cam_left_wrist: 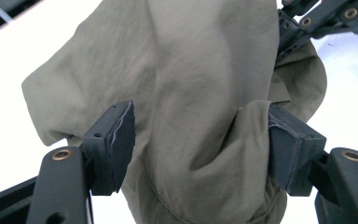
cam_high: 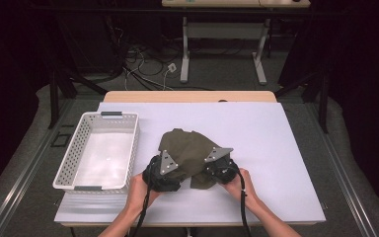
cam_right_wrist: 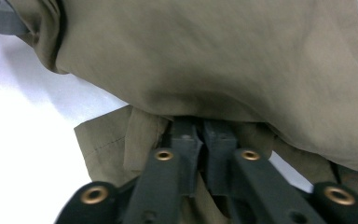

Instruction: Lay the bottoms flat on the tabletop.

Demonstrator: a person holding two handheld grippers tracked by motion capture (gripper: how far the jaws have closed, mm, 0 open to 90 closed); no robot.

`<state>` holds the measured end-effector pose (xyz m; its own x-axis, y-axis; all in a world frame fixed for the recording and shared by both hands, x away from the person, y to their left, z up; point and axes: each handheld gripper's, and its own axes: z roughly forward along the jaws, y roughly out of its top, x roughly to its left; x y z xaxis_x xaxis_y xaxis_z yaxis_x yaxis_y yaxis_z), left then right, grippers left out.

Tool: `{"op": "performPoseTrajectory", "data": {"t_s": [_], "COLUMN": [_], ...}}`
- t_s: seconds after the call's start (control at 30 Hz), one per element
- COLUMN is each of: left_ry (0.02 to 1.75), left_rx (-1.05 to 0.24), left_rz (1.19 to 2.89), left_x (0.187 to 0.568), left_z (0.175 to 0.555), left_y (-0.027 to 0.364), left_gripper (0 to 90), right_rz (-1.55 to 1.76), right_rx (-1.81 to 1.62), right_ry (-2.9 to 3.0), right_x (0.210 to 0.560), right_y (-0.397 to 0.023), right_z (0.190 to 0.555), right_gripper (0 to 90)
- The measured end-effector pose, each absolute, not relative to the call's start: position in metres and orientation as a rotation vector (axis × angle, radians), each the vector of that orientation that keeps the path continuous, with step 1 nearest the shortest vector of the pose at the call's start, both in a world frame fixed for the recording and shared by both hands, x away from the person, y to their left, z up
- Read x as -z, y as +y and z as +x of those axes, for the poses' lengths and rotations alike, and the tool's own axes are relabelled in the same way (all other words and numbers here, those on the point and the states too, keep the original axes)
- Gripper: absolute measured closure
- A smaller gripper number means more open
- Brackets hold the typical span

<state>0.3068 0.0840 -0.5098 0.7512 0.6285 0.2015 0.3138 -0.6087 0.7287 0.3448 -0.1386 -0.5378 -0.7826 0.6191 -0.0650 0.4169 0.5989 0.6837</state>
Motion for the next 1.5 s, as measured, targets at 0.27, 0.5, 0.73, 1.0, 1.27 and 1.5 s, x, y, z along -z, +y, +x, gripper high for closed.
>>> {"op": "performPoseTrajectory", "data": {"t_s": [0.27, 0.5, 0.73, 1.0, 1.27, 1.5], "left_ry": [0.663, 0.711, 0.77, 0.751, 0.675, 0.629], "left_rx": [-0.592, -0.555, -0.532, -0.524, -0.598, -0.594], "left_rz": [2.206, 2.16, 2.119, 2.198, 2.289, 2.306], "left_x": [0.511, 0.503, 0.498, 0.507, 0.493, 0.486], "left_z": [0.307, 0.311, 0.318, 0.317, 0.308, 0.314], "left_y": [0.085, 0.091, 0.097, 0.089, 0.071, 0.054], "left_gripper": [69.1, 71.4, 71.3, 63.0, 28.5, 25.1], "right_rz": [0.831, 0.833, 0.844, 0.83, 0.823, 0.829], "right_rx": [-0.958, -0.966, -0.942, -0.949, -0.939, -0.924], "right_ry": [2.52, 2.497, 2.488, 2.539, 2.58, 2.592], "right_x": [0.53, 0.518, 0.511, 0.521, 0.528, 0.532], "right_y": [-0.143, -0.156, -0.164, -0.156, -0.146, -0.14], "right_z": [0.341, 0.338, 0.338, 0.34, 0.345, 0.349], "right_gripper": [90.0, 90.0, 90.0, 63.3, 46.8, 48.6]}}
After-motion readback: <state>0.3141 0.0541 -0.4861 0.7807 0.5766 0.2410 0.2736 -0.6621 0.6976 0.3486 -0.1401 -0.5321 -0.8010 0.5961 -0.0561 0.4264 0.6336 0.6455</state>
